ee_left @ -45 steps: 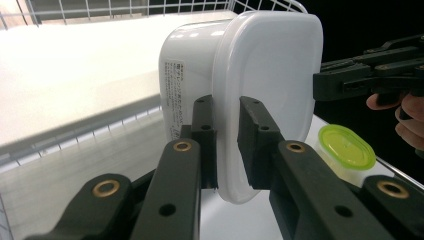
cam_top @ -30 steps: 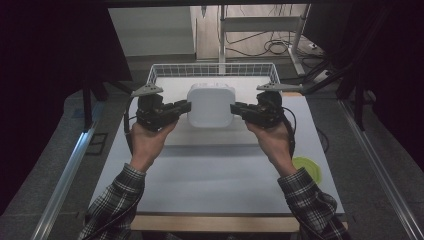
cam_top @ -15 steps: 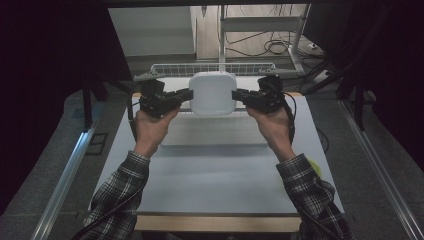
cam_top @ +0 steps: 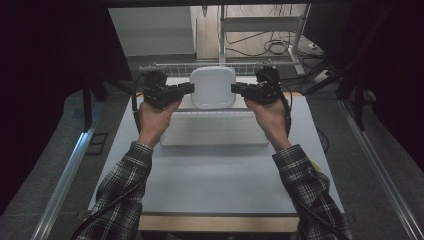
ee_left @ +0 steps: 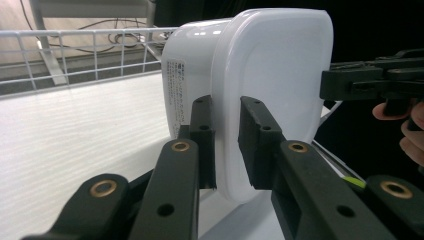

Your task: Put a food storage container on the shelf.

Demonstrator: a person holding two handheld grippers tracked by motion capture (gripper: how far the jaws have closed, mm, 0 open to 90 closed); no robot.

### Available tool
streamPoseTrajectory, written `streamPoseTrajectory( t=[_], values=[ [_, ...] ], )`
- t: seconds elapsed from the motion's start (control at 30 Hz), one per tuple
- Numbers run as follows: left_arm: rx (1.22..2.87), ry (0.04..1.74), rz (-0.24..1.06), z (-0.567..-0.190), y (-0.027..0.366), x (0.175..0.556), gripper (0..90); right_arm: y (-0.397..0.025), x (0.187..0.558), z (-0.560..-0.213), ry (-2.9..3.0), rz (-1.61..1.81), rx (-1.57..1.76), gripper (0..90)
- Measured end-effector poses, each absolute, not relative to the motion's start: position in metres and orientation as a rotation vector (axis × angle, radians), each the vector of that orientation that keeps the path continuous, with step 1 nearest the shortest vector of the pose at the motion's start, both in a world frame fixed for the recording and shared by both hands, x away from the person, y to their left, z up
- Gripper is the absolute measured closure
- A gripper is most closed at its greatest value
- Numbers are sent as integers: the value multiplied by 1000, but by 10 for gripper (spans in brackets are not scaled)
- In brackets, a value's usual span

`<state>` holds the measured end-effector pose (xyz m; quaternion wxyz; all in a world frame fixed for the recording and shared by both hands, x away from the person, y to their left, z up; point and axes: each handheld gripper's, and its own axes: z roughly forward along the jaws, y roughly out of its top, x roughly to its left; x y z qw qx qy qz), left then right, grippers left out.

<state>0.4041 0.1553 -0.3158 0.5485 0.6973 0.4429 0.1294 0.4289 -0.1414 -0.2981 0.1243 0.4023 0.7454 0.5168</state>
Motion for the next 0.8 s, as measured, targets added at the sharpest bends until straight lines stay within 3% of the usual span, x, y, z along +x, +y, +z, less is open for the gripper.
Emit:
streamPoseTrajectory(
  t=[0.13,0.4,0.8],
  values=[
    [1653,1039,322,-317,155,405,753,-141,429,-298,2168,1515,1161,763],
    [1665,1013,351,-317,150,408,629,-140,434,-299,2166,1523,1161,702],
    [1693,1028,402,-325,143,419,594,-137,444,-304,2161,1492,1161,667]
  ],
)
